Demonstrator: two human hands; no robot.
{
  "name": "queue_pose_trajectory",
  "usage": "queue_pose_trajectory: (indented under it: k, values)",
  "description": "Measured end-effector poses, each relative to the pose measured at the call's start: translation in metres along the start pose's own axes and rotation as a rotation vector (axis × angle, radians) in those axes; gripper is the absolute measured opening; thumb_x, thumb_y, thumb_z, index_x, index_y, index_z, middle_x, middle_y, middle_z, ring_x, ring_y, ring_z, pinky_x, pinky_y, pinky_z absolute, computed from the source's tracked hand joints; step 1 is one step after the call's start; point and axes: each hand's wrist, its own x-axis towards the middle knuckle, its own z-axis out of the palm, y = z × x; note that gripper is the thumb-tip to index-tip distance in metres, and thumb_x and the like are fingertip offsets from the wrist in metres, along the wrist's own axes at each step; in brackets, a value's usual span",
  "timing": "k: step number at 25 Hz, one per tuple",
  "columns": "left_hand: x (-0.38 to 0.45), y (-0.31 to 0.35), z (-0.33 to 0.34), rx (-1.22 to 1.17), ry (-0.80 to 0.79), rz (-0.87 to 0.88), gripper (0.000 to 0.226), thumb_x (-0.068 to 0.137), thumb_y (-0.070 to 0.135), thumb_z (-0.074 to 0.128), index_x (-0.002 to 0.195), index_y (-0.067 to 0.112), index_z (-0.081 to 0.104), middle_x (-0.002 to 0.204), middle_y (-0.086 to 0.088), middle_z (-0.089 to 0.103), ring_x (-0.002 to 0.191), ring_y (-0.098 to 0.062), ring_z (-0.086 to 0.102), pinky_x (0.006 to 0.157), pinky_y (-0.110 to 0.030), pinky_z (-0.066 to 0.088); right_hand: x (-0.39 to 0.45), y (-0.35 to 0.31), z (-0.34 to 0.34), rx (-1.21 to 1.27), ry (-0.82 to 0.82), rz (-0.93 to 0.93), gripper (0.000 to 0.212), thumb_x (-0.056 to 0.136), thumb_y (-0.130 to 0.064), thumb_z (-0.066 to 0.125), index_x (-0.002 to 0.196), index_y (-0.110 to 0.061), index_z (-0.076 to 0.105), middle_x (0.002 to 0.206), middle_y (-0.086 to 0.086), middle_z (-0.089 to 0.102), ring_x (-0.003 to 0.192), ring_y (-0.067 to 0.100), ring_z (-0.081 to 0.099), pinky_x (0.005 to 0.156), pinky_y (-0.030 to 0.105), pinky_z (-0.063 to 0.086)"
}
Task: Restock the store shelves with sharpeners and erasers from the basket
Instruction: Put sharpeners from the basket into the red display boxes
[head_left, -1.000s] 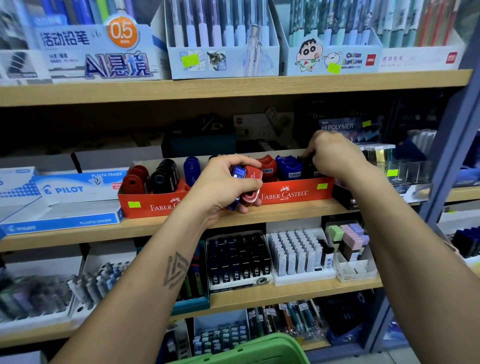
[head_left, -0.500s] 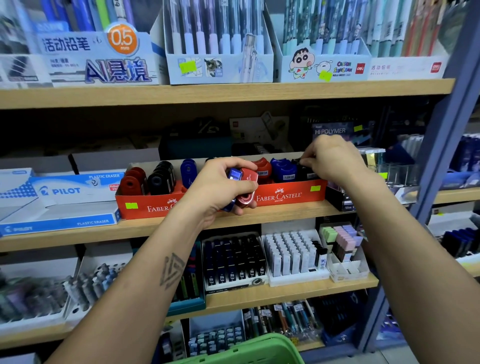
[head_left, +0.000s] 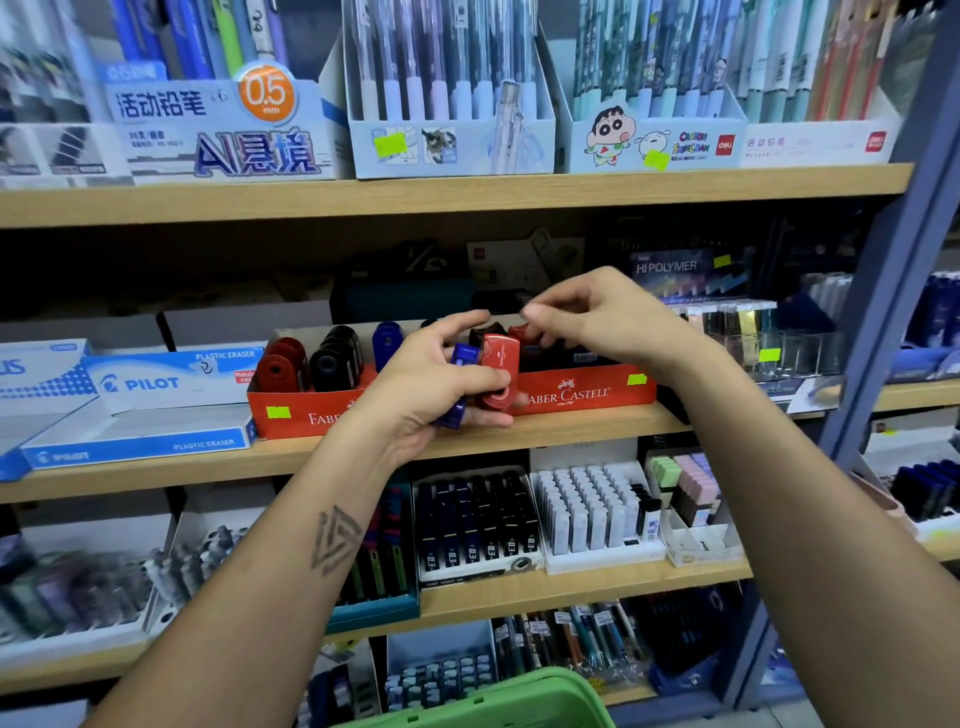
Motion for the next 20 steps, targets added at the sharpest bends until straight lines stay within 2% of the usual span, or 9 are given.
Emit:
queue_pose_trajectory:
  k: [2,4,7,10,12,14,17,20]
  values:
    - [0.001,0.000,-0.001,0.001,0.032,0.014,0.064,0.082,-0.013,0.070,0.135,0.016,0.050,0.122,-0.021,0.063,0.090,-0.039,0.074,0.070,-0.048,0.063,-0.001,-0.005,0.008,0.118,-0.128,0.020,0.022,0.089,-0.027,0.074,0.104,-0.011,0.076,0.085,0.002,0.076,0.077,0.011,0.068,0.074,0.031,0.055]
    - [0.000,0.000,-0.001,-0.009,0.036,0.015,0.058,0.081,-0.015,0.070,0.130,0.011,0.052,0.122,-0.022,0.063,0.091,-0.039,0.073,0.075,-0.050,0.062,0.002,-0.005,0.012,0.223,-0.164,0.052,0.022,0.084,-0.015,0.079,0.105,-0.008,0.074,0.087,0.010,0.074,0.077,0.014,0.066,0.075,0.031,0.055]
    - [-0.002,0.005,-0.003,0.003,0.026,-0.004,0.047,0.083,-0.014,0.069,0.122,0.008,0.058,0.113,-0.021,0.067,0.093,-0.038,0.073,0.082,-0.051,0.060,0.003,-0.007,0.016,0.402,-0.165,0.028,0.022,0.086,0.000,0.072,0.107,-0.008,0.071,0.093,0.015,0.069,0.082,0.021,0.066,0.078,0.033,0.055]
    - [-0.008,0.016,-0.016,0.160,0.026,0.017,0.032,0.086,-0.004,0.071,0.116,0.006,0.063,0.104,-0.023,0.072,0.089,-0.037,0.074,0.072,-0.044,0.063,0.003,-0.013,0.023,0.454,-0.186,-0.027,0.028,0.093,-0.007,0.067,0.119,-0.017,0.070,0.100,0.011,0.066,0.086,0.022,0.069,0.083,0.040,0.059]
    - [-0.014,0.023,-0.025,0.217,0.063,0.031,0.023,0.086,0.004,0.073,0.108,0.005,0.066,0.097,-0.022,0.074,0.078,-0.035,0.074,0.059,-0.034,0.063,0.003,-0.020,0.030,0.459,-0.225,-0.050,0.035,0.093,-0.013,0.069,0.127,-0.019,0.065,0.101,0.009,0.069,0.084,0.022,0.071,0.076,0.043,0.061]
    - [-0.019,0.027,-0.037,0.230,0.141,0.055,0.016,0.086,0.007,0.074,0.101,0.005,0.068,0.088,-0.019,0.073,0.064,-0.027,0.071,0.046,-0.025,0.054,0.006,-0.027,0.042,0.474,-0.200,-0.065,0.036,0.089,-0.016,0.074,0.123,-0.015,0.063,0.098,0.008,0.074,0.084,0.021,0.072,0.072,0.041,0.061]
    - [-0.027,0.033,-0.061,0.197,0.248,0.100,0.014,0.085,0.007,0.075,0.097,0.005,0.069,0.080,-0.016,0.072,0.058,-0.019,0.066,0.044,-0.021,0.047,0.014,-0.040,0.063,0.667,-0.125,-0.058,0.030,0.084,-0.008,0.076,0.110,-0.005,0.063,0.092,0.011,0.072,0.088,0.023,0.073,0.076,0.036,0.059]
    - [-0.037,0.042,-0.087,0.168,0.366,0.139,0.022,0.084,0.006,0.076,0.104,0.004,0.067,0.082,-0.017,0.072,0.057,-0.019,0.066,0.044,-0.022,0.047,0.024,-0.055,0.085,0.816,-0.060,-0.066,0.033,0.083,0.003,0.074,0.113,-0.001,0.063,0.098,0.017,0.070,0.097,0.032,0.072,0.085,0.039,0.060]
